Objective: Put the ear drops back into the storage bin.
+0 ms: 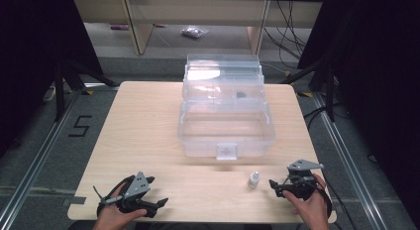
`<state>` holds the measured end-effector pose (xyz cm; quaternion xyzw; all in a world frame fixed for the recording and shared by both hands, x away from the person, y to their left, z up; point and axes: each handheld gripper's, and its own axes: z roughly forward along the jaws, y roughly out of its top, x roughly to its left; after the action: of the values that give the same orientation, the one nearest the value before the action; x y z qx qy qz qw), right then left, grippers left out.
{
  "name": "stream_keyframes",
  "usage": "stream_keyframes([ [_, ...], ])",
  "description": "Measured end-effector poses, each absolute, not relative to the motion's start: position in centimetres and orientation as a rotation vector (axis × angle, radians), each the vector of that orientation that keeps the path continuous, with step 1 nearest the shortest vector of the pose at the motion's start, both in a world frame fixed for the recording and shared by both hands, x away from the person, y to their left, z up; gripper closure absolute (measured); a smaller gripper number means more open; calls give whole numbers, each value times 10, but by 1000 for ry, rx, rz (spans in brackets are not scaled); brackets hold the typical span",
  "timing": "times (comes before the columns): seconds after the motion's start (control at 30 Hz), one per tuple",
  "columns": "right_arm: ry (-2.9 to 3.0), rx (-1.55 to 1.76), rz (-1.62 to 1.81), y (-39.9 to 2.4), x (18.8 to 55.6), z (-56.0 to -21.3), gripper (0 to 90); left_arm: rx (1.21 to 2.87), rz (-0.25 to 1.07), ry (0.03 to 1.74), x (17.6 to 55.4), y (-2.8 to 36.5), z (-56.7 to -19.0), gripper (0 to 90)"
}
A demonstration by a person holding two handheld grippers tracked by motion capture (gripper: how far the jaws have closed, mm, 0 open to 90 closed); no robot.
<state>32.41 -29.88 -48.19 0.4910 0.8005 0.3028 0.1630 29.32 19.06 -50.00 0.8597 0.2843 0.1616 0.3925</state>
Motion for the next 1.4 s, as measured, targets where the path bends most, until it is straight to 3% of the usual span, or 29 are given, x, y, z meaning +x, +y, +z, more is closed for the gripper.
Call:
stream_keyframes([
  [1.4, 2452, 1235, 913, -280, 317, -474, 211, 2183, 396, 729, 293, 191, -500, 167],
])
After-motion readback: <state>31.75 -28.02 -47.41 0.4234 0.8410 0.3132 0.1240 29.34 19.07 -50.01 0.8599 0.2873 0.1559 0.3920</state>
